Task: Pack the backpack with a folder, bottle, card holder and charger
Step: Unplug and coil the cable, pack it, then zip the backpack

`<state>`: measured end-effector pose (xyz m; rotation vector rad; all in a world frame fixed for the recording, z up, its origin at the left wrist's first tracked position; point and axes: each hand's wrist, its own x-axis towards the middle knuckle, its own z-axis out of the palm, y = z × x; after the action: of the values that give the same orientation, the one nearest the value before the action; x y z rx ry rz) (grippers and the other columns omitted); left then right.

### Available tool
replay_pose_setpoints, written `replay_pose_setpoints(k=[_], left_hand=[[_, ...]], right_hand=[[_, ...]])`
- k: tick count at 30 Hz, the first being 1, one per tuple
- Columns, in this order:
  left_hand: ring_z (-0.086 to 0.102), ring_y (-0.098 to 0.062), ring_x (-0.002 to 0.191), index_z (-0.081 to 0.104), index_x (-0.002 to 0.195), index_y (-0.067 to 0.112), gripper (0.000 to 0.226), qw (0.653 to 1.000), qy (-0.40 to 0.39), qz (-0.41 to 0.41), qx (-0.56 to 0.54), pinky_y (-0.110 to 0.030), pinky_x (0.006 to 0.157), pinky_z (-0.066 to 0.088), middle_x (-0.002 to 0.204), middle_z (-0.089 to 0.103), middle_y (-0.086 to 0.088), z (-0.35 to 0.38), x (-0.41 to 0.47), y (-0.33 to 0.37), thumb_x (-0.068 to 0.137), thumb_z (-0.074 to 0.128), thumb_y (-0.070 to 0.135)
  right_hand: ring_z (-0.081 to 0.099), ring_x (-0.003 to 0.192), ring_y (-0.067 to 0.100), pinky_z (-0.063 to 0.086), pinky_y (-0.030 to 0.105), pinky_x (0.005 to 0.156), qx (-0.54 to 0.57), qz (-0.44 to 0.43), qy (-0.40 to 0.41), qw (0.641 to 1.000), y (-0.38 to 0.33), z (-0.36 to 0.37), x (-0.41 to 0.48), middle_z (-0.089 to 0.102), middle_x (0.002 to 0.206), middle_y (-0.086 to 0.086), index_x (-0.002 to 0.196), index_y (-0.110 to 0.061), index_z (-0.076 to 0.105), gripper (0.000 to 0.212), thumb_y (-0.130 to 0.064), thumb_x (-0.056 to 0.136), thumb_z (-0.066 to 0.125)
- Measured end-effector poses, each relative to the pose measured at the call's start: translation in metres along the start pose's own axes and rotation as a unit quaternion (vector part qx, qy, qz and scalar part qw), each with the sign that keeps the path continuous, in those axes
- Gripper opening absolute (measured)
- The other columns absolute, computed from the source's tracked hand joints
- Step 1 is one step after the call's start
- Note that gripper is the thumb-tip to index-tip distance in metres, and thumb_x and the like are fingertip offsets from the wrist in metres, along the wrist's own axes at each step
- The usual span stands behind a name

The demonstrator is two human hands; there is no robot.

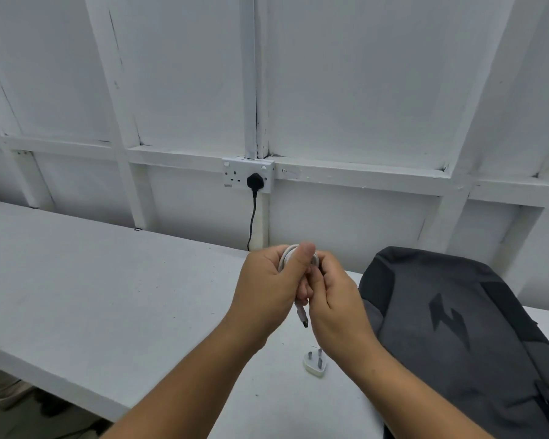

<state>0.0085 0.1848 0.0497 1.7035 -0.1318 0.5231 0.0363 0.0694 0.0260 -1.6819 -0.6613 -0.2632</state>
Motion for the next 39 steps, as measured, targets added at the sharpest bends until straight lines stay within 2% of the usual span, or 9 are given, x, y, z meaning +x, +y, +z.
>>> replay_pose_setpoints(k=[6,11,14,17,19,22,29,34,39], left_hand=[[0.065,-0.005,0.085,0.063,0.101,0.035,0.023,0.989,-0.027,0.057,0.132,-0.018,0.069,0.055,0.093,0.067,0.018,-0.008,0.002,-0.005,0.099,0.051,0.055],[0.058,-0.007,0.066,0.058,0.098,0.033,0.023,0.977,-0.056,0.066,0.193,-0.025,0.058,0.051,0.078,0.061,0.018,-0.014,0.007,-0.003,0.104,0.040,0.046],[0.055,-0.003,0.059,0.061,0.099,0.031,0.024,0.984,-0.026,0.069,0.164,-0.018,0.053,0.044,0.071,0.059,0.023,-0.014,0.008,-0.002,0.108,0.040,0.039],[0.058,0.003,0.063,0.064,0.099,0.029,0.027,0.991,-0.001,0.064,0.121,-0.015,0.056,0.044,0.071,0.062,0.026,-0.006,0.006,-0.002,0.110,0.040,0.033],[0.058,0.007,0.063,0.064,0.098,0.024,0.027,0.989,0.009,0.081,0.126,-0.009,0.058,0.042,0.068,0.061,0.029,-0.002,0.005,-0.002,0.110,0.040,0.028],[0.059,0.007,0.067,0.065,0.097,0.025,0.028,0.985,0.038,0.101,0.137,-0.007,0.061,0.040,0.071,0.061,0.030,-0.002,0.007,-0.002,0.110,0.040,0.026],[0.056,0.002,0.063,0.062,0.095,0.026,0.025,0.976,0.046,0.122,0.173,-0.008,0.058,0.039,0.070,0.059,0.028,-0.003,0.005,-0.002,0.109,0.041,0.030],[0.056,-0.003,0.062,0.061,0.096,0.028,0.021,0.965,0.025,0.154,0.211,-0.008,0.056,0.038,0.070,0.062,0.017,-0.002,0.005,-0.001,0.107,0.043,0.031],[0.061,0.006,0.067,0.057,0.098,0.037,0.018,0.965,0.001,0.146,0.216,-0.004,0.056,0.040,0.076,0.064,0.029,-0.001,0.001,-0.006,0.108,0.044,0.031]], right_hand=[[0.058,0.076,0.007,0.043,0.011,0.062,-0.085,-0.031,0.006,0.996,-0.007,-0.011,0.006,0.061,0.082,-0.011,0.096,-0.030,0.055,0.018,-0.034,0.105,0.040],[0.056,0.065,0.011,0.047,0.025,0.057,-0.055,0.014,-0.031,0.998,-0.009,-0.019,0.005,0.061,0.078,-0.004,0.096,-0.023,0.056,0.020,-0.033,0.106,0.043],[0.054,0.067,0.008,0.046,0.020,0.064,0.101,0.076,-0.073,0.989,-0.011,-0.024,0.006,0.063,0.083,-0.003,0.111,-0.019,0.059,0.019,-0.033,0.104,0.050],[0.042,0.084,0.028,0.044,0.038,0.080,0.270,0.140,-0.074,0.950,-0.006,-0.024,0.006,0.053,0.094,0.011,0.119,-0.010,0.060,0.029,-0.032,0.104,0.049],[0.040,0.086,0.029,0.043,0.039,0.081,0.300,0.145,-0.066,0.940,-0.003,-0.024,0.007,0.051,0.094,0.012,0.116,-0.009,0.064,0.028,-0.028,0.104,0.047],[0.051,0.077,0.018,0.049,0.026,0.075,0.287,0.129,-0.070,0.947,0.005,-0.027,0.005,0.059,0.086,0.008,0.113,-0.015,0.071,0.031,-0.023,0.100,0.044],[0.062,0.071,0.012,0.056,0.025,0.070,0.050,0.059,-0.080,0.994,0.016,-0.035,0.001,0.067,0.080,-0.001,0.102,-0.029,0.074,0.030,-0.012,0.105,0.049],[0.072,0.070,0.021,0.060,0.027,0.070,0.167,0.120,0.012,0.979,0.014,-0.028,0.012,0.076,0.085,0.006,0.107,-0.018,0.077,0.021,-0.011,0.102,0.058],[0.073,0.076,0.019,0.058,0.025,0.072,0.243,0.168,0.082,0.952,0.014,-0.024,0.022,0.078,0.092,0.009,0.104,-0.014,0.076,0.015,-0.009,0.098,0.063]])
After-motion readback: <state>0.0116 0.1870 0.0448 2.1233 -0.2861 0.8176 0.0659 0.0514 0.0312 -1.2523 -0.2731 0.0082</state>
